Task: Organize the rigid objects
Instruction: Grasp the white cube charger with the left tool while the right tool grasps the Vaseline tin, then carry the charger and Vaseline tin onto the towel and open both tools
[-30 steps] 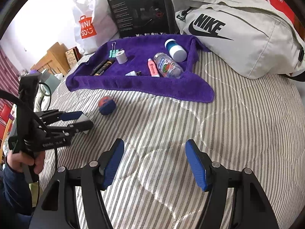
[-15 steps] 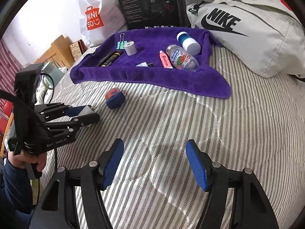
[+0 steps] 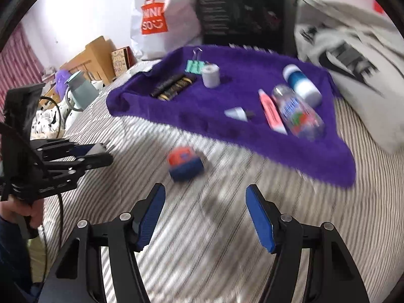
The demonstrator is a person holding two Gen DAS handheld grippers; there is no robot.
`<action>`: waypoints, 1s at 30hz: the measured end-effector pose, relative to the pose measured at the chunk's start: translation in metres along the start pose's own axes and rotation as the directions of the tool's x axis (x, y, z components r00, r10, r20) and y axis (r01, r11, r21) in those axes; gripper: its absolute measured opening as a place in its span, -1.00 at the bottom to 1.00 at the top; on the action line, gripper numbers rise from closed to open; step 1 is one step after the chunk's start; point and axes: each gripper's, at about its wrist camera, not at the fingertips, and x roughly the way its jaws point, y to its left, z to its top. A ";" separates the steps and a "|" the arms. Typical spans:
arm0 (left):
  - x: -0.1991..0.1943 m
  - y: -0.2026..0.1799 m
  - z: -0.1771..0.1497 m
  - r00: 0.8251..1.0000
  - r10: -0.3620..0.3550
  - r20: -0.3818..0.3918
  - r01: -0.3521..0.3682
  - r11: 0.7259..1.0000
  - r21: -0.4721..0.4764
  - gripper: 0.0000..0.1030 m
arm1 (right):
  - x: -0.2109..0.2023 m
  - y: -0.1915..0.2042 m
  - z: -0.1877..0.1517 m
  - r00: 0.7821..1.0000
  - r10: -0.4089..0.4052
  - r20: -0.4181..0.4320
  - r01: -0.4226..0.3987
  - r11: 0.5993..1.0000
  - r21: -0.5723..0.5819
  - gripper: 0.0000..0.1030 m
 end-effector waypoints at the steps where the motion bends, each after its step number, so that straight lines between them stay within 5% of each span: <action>1: 0.000 0.004 -0.001 1.000 0.001 0.002 -0.001 1.000 -0.007 -0.51 | 0.004 0.002 0.002 1.000 0.005 -0.004 -0.005 1.000 -0.016 0.29; 10: 0.007 0.011 -0.006 1.000 -0.027 -0.011 0.027 0.999 -0.031 -0.51 | 0.042 0.019 0.009 0.999 -0.008 -0.031 0.004 0.993 -0.116 0.23; 20: 0.009 0.013 -0.005 0.999 -0.042 -0.008 0.042 0.998 -0.039 -0.51 | 0.049 0.029 0.015 1.000 -0.029 -0.008 0.027 0.978 -0.209 -0.28; 30: 0.010 0.008 -0.005 0.999 -0.032 -0.011 0.032 0.999 -0.024 -0.51 | 0.029 0.019 0.004 0.996 -0.070 -0.053 0.061 0.986 -0.156 -0.29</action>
